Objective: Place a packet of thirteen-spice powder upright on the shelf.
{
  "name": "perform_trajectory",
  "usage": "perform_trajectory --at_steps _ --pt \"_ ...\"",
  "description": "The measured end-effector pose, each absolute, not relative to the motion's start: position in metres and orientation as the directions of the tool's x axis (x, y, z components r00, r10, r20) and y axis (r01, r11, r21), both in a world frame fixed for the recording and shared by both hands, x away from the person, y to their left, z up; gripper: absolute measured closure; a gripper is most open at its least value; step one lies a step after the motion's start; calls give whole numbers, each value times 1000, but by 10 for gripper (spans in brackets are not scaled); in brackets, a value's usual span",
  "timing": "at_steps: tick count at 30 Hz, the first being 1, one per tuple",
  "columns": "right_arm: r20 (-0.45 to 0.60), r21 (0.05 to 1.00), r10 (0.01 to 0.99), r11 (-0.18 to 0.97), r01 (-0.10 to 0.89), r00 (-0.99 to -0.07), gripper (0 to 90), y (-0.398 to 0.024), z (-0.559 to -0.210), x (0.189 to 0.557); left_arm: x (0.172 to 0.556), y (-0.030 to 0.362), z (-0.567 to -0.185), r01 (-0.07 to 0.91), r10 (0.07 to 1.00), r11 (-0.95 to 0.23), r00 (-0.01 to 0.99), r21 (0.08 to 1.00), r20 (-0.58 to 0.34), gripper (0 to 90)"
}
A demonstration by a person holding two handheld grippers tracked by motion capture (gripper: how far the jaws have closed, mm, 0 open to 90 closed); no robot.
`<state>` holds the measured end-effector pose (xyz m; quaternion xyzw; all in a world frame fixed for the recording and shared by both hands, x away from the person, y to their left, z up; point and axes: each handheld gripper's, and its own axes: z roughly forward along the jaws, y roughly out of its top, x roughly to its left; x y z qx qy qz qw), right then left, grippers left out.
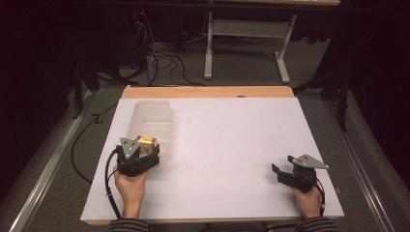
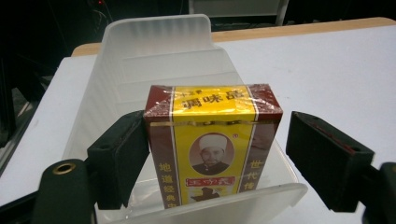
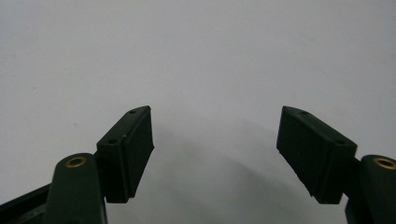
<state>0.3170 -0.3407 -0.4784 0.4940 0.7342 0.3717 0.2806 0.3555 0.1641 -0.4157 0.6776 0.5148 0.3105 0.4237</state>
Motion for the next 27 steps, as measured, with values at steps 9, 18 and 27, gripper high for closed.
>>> perform_trajectory --at_steps 9,18,27 --pt "-48 823 933 240 515 -357 274 -341 -478 317 353 164 -404 405 961 -103 277 909 -15 210" --pt "-47 827 933 236 510 -356 273 -341 -479 317 352 159 -391 387 956 -112 293 915 -7 218" --pt "-41 826 935 231 514 -353 273 -341 -478 317 351 148 -384 380 939 -148 342 913 10 227"
